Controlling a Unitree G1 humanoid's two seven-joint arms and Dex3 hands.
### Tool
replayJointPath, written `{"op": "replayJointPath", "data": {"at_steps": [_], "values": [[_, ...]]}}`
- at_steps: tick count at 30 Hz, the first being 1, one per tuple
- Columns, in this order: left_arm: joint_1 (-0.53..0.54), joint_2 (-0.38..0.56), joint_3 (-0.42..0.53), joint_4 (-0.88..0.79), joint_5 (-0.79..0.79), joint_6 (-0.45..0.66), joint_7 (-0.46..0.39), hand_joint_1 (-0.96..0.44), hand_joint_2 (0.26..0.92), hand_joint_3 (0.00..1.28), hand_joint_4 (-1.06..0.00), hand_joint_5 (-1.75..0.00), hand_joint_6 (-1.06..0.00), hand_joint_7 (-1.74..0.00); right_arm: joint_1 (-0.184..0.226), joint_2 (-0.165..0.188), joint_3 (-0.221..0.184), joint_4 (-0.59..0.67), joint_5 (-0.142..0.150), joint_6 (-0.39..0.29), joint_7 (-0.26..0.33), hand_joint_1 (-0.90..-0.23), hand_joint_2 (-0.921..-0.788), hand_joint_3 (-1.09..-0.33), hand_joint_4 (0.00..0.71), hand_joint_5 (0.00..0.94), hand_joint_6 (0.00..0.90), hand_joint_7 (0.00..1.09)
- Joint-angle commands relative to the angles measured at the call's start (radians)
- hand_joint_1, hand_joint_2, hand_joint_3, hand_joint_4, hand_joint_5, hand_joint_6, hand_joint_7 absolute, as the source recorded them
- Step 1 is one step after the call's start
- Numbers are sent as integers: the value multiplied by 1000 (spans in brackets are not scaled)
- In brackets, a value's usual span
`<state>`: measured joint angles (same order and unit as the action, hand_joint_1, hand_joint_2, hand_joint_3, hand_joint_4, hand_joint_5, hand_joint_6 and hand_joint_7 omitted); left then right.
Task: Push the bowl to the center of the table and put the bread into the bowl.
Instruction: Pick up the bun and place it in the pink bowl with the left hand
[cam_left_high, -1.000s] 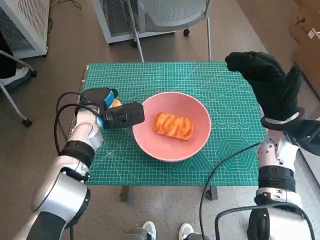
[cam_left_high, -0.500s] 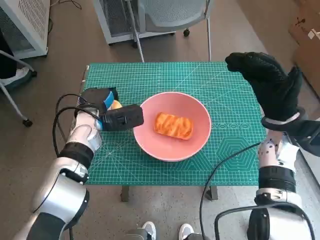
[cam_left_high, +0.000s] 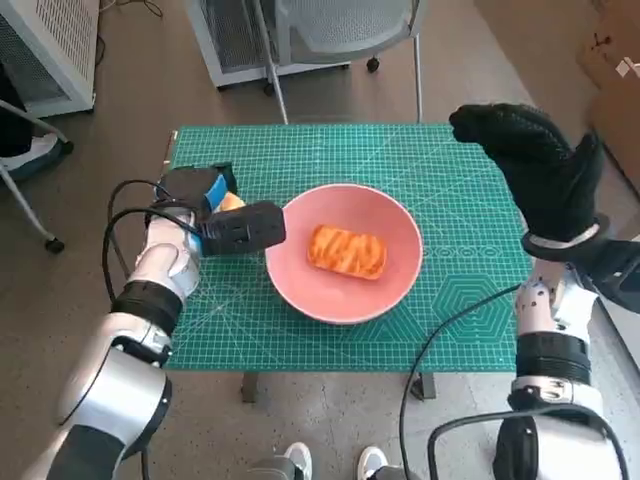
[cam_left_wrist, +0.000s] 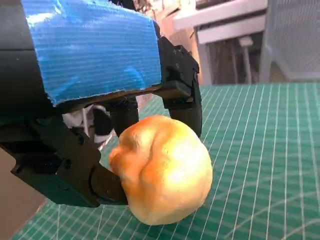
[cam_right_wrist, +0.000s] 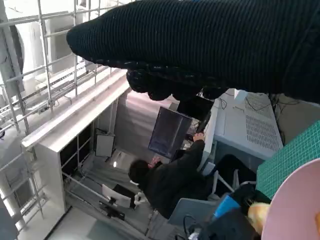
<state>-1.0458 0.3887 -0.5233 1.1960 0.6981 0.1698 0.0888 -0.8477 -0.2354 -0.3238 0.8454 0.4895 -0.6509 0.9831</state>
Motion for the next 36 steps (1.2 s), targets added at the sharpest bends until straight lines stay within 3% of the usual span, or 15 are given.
{"op": "replayJointPath", "data": {"at_steps": [1,2,4,5,8,10,12,14,19,23,30,36], "values": [[8,23,20,-40,-10,-9,14,7,910,225,-472,-1559,-578,-1056,22,3,-1,7,2,6,6,-684,-921,-784,282,0,365,6],[11,25,25,-49,-12,-10,15,7,907,227,-467,-1571,-592,-1035,23,3,-1,6,2,6,6,-684,-921,-784,282,0,365,5],[18,31,34,-70,-16,-11,16,5,847,340,-479,-1490,-548,-1199,23,4,-1,6,3,9,4,-684,-921,-784,282,0,365,5],[21,33,38,-80,-18,-10,15,5,801,426,-457,-1562,-572,-1158,23,4,-1,6,3,11,4,-686,-921,-782,282,0,366,5],[31,43,50,-117,-21,-8,10,6,753,517,-434,-1639,-599,-1113,22,5,-1,8,4,14,4,-687,-921,-779,283,1,366,5],[37,51,60,-148,-25,-3,4,4,720,567,-476,-1514,-550,-1280,22,4,-2,8,4,15,6,-686,-921,-776,282,0,366,5],[46,60,72,-189,-29,5,-6,3,700,589,-502,-1463,-544,-1327,24,4,-1,6,5,20,8,-684,-921,-773,282,0,366,5],[61,72,86,-249,-33,18,-22,4,689,591,-511,-1532,-600,-1186,24,3,0,3,5,24,8,-685,-921,-770,282,0,366,4],[122,108,129,-483,-36,86,-84,4,734,449,-581,-1493,-690,-984,23,3,0,0,4,26,7,-689,-921,-765,282,0,366,4],[172,127,163,-667,-31,142,-127,2,840,197,-665,-1367,-740,-892,22,2,0,2,5,28,11,-692,-921,-764,283,1,367,4],[256,125,215,-946,-21,180,-141,1,876,102,-726,-1250,-727,-939,22,4,5,-4,-1,31,1,-698,-921,-763,284,1,368,4],[307,111,219,-1112,4,177,-148,2,897,48,-763,-1095,-701,-1082,26,6,8,-9,-5,29,-4,-703,-921,-762,283,0,368,3]]}}
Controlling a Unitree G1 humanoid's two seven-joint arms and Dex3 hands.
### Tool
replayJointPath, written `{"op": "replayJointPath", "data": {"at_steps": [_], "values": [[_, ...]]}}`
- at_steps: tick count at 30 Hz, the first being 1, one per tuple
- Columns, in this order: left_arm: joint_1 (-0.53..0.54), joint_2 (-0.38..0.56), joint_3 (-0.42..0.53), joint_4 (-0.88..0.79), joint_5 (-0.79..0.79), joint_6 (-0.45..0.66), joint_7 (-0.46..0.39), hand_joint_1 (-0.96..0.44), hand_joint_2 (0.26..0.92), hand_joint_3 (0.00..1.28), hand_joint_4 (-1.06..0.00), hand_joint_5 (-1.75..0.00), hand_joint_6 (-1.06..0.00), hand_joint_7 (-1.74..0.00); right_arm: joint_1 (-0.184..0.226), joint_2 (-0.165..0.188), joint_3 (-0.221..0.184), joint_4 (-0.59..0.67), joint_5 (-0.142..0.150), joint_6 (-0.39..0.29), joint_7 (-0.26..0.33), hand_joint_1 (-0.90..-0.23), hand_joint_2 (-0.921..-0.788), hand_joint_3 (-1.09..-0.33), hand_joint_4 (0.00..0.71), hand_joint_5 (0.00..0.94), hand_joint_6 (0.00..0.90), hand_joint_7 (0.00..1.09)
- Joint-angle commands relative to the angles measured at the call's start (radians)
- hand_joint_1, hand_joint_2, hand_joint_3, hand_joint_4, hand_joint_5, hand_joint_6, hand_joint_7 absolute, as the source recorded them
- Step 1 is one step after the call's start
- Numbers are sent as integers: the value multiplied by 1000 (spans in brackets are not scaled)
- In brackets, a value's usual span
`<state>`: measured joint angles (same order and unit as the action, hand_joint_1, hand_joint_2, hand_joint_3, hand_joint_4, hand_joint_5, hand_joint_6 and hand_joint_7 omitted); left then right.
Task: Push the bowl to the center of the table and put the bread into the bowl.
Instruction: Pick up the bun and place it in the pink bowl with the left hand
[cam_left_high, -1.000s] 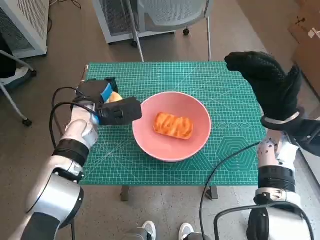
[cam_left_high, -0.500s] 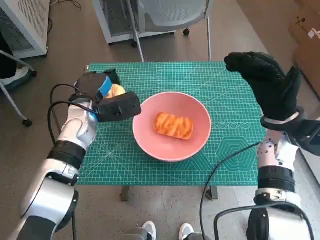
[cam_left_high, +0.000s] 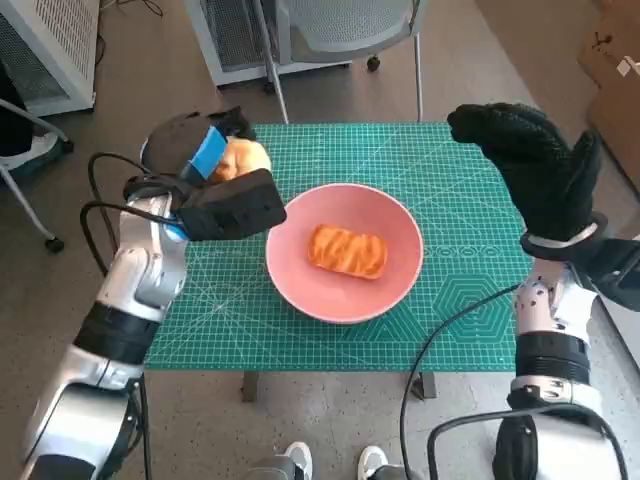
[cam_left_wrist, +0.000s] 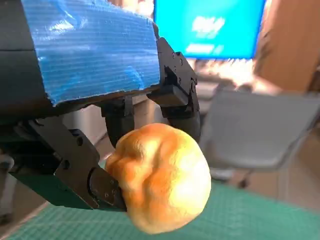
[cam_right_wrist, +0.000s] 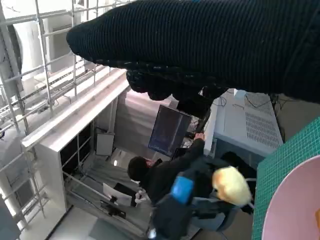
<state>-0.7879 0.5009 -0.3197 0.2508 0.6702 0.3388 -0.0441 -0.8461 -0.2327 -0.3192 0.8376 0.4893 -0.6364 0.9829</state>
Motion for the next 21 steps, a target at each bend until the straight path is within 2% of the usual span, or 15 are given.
{"op": "replayJointPath", "data": {"at_steps": [1,8,14,21], "values": [[54,-4,15,-188,35,7,-19,2,897,46,-763,-1085,-700,-1092,24,3,4,-2,-5,13,-4,-702,-921,-762,283,0,368,3],[86,-21,0,-295,53,-53,-29,2,894,23,-808,-992,-722,-1110,28,1,5,-6,-4,9,-3,-688,-921,-765,282,0,366,2],[88,-61,-23,-281,52,-108,-30,3,888,9,-842,-948,-749,-1082,34,2,5,-21,-1,17,-6,-681,-921,-768,282,0,366,2],[84,-101,-59,-260,60,-137,-54,2,888,6,-853,-947,-747,-1072,45,2,7,-44,-6,26,-26,-717,-921,-760,282,0,366,1]]}}
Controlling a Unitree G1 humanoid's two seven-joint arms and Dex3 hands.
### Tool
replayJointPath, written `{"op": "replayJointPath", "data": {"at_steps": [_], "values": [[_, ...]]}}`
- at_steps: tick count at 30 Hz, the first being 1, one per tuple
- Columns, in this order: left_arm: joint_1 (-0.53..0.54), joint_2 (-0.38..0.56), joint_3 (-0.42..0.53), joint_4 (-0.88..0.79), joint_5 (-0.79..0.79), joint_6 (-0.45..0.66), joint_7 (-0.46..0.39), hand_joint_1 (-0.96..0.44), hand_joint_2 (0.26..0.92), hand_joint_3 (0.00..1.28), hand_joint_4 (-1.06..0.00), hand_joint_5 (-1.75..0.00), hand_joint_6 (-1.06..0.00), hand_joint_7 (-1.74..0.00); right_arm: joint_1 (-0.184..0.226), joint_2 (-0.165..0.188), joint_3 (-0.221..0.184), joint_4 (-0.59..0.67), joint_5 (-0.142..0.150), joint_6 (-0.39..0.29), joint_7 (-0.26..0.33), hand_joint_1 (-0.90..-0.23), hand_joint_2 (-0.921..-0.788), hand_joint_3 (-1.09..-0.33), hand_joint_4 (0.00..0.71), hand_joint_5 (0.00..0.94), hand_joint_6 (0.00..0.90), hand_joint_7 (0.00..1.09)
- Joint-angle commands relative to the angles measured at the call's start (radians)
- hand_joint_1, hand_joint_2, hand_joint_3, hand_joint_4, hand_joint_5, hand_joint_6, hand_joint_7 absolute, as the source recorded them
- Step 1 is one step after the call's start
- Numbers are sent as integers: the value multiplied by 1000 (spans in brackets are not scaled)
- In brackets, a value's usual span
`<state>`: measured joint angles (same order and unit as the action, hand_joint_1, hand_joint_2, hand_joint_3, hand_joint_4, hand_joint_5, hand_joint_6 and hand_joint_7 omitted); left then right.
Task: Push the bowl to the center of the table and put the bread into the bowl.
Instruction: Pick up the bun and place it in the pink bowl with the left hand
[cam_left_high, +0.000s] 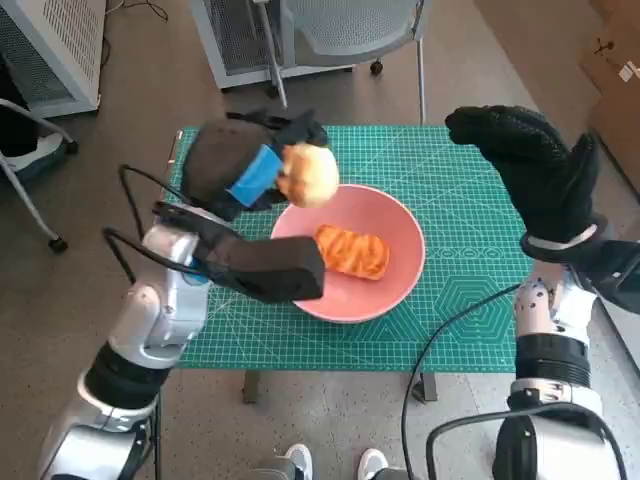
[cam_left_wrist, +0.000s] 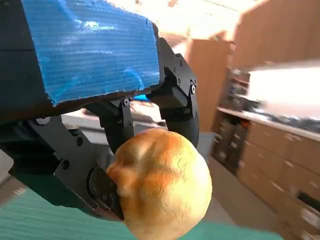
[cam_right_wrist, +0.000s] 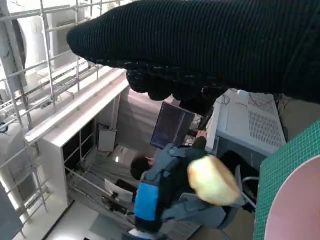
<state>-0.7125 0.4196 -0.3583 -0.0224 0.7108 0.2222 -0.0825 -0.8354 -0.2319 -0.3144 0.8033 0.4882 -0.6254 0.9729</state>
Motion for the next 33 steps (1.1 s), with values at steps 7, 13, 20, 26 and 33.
{"op": "replayJointPath", "data": {"at_steps": [7,13,20,26,33], "values": [[-6,-50,-39,87,11,-57,-33,2,897,7,-833,-981,-724,-1085,52,2,6,-34,-9,18,-34,-713,-921,-758,285,2,365,1],[5,-73,-26,140,-65,-96,-89,1,892,108,-602,-1030,-460,-1110,70,0,11,-56,-14,13,-50,-691,-921,-760,285,1,364,0],[6,-42,-39,136,-81,-78,-224,-158,784,14,-99,-82,-244,-136,80,-1,17,-72,-18,13,-67,-679,-921,-770,284,0,363,0],[7,-28,-50,144,-45,-100,-236,-376,767,3,-10,-8,-200,-40,84,-2,22,-83,-23,14,-82,-675,-921,-783,284,0,361,0],[17,-29,-27,150,-77,-110,-250,-464,764,1,0,0,-166,-12,87,-1,26,-89,-24,15,-91,-673,-921,-786,283,0,360,0]]}}
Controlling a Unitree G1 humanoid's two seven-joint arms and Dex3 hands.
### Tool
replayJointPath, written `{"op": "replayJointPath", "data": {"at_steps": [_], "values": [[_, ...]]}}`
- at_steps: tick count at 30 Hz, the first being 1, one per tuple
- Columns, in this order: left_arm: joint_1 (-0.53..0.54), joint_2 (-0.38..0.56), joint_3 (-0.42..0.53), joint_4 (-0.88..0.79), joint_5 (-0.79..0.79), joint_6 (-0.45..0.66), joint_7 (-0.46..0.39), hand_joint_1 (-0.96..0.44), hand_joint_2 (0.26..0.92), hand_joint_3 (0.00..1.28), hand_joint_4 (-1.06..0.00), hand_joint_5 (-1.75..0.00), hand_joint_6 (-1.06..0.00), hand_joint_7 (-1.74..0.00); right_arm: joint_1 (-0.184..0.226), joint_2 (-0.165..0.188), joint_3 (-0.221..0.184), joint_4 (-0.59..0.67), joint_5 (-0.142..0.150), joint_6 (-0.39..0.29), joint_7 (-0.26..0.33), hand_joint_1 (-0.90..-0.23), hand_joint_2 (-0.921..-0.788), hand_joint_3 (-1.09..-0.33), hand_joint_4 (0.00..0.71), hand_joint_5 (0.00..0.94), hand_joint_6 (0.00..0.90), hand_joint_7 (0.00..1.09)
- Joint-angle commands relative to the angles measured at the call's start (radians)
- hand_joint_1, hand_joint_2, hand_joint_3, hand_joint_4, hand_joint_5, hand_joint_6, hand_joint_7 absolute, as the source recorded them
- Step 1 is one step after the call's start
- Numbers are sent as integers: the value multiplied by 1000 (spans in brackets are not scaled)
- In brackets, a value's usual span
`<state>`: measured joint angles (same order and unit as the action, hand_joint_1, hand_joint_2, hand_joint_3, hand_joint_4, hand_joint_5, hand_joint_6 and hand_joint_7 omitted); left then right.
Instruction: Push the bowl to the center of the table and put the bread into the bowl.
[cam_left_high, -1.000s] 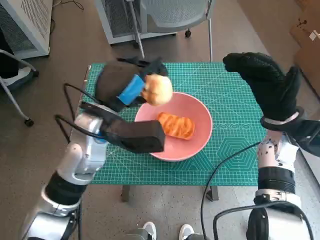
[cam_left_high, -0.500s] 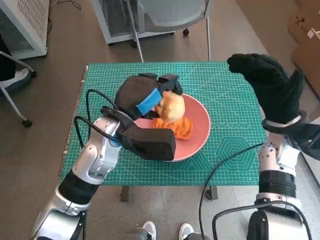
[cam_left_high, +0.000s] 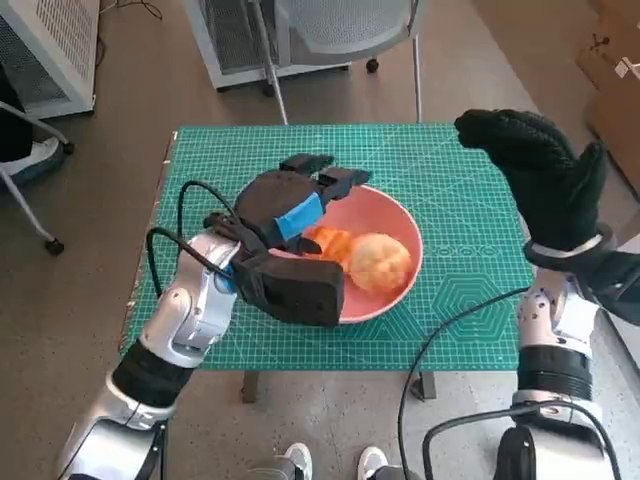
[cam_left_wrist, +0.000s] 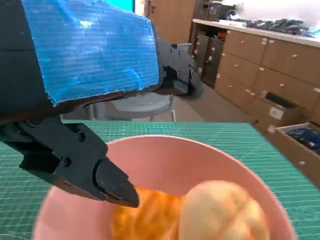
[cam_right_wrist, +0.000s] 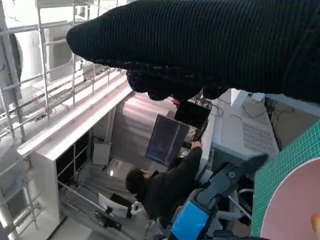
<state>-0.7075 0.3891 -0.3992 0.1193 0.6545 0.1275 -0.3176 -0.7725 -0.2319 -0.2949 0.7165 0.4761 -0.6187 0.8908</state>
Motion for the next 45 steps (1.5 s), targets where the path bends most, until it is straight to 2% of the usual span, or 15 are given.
{"op": "replayJointPath", "data": {"at_steps": [1,10,21,27,30,35,45], "values": [[13,1,21,12,-30,-17,-15,-466,764,1,0,1,-165,-11,24,-1,7,-2,-11,8,-9,-673,-921,-786,283,0,360,0],[23,-1,114,35,-172,-82,-18,-474,755,0,1,1,-144,-1,22,1,9,-8,-10,11,-13,-678,-921,-786,284,1,365,3],[27,-93,370,161,-641,-308,-76,-360,730,0,1,1,-11,1,14,-5,10,-25,-9,11,-19,-668,-921,-795,287,2,370,5],[38,-152,458,179,-848,-352,-147,-244,725,0,1,1,0,1,5,-8,12,-38,-17,10,-34,-675,-921,-799,287,1,369,4],[44,-170,481,168,-899,-361,-154,-170,728,2,1,1,1,1,2,-10,16,-46,-24,9,-45,-688,-921,-796,287,1,373,5],[57,-163,498,142,-889,-383,-131,-91,736,6,1,1,1,1,-1,-14,24,-57,-35,6,-64,-700,-921,-792,288,1,381,9],[86,-150,513,93,-898,-391,-128,-73,746,11,1,1,1,1,-7,-22,36,-63,-47,-7,-81,-700,-921,-787,289,1,389,11]]}}
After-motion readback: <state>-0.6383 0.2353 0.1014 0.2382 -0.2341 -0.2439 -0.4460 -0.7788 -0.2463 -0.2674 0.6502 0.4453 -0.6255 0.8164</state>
